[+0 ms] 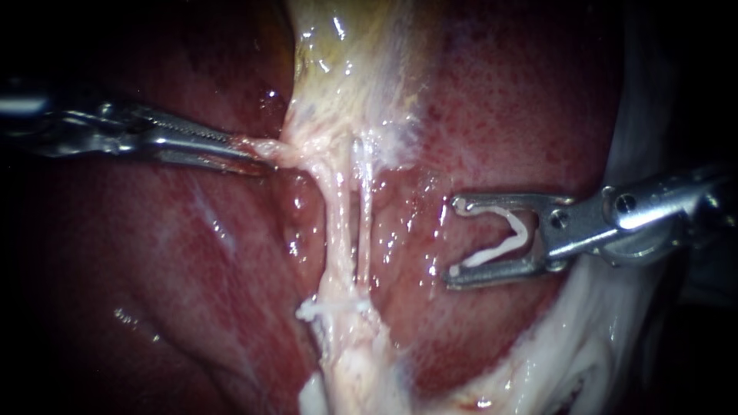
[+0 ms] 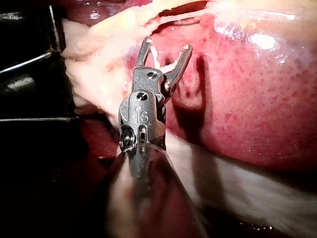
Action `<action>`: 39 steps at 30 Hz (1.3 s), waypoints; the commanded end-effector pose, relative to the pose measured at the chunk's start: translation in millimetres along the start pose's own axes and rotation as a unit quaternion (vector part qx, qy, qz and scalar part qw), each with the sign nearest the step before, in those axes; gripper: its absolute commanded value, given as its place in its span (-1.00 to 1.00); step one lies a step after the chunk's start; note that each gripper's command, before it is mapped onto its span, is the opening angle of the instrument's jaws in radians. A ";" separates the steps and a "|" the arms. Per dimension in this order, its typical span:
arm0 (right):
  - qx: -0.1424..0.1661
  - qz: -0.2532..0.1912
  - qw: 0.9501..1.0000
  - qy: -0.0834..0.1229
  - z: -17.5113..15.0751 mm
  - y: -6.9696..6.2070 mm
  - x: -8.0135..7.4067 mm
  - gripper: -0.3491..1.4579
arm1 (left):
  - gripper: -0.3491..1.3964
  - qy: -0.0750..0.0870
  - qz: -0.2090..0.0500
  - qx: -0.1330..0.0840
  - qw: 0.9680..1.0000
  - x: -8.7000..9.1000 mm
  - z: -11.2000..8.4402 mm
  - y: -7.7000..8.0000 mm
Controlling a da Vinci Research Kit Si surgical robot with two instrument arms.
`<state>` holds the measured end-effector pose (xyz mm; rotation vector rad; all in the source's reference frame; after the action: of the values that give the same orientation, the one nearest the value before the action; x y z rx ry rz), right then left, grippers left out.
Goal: Clipping second clip left tube
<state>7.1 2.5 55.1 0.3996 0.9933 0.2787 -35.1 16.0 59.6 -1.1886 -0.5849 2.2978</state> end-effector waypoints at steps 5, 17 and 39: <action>0.000 0.000 1.000 0.000 0.1 0.0 0.0 -0.06 | -1.00 0.000 -0.002 -0.001 1.000 1.0 -2.4 -0.4; 0.053 0.023 0.998 0.005 1.2 -0.1 0.7 -0.09 | -1.00 0.006 -0.010 0.023 1.000 2.8 -7.1 -1.1; 0.167 0.202 0.962 0.074 13.3 -0.1 0.3 -0.06 | -1.00 0.006 -0.010 0.024 1.000 2.9 -6.7 -1.0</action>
<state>18.6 -0.1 61.6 0.9062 1.1034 0.5214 -30.8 19.5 54.8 -1.1676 -0.5314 2.2737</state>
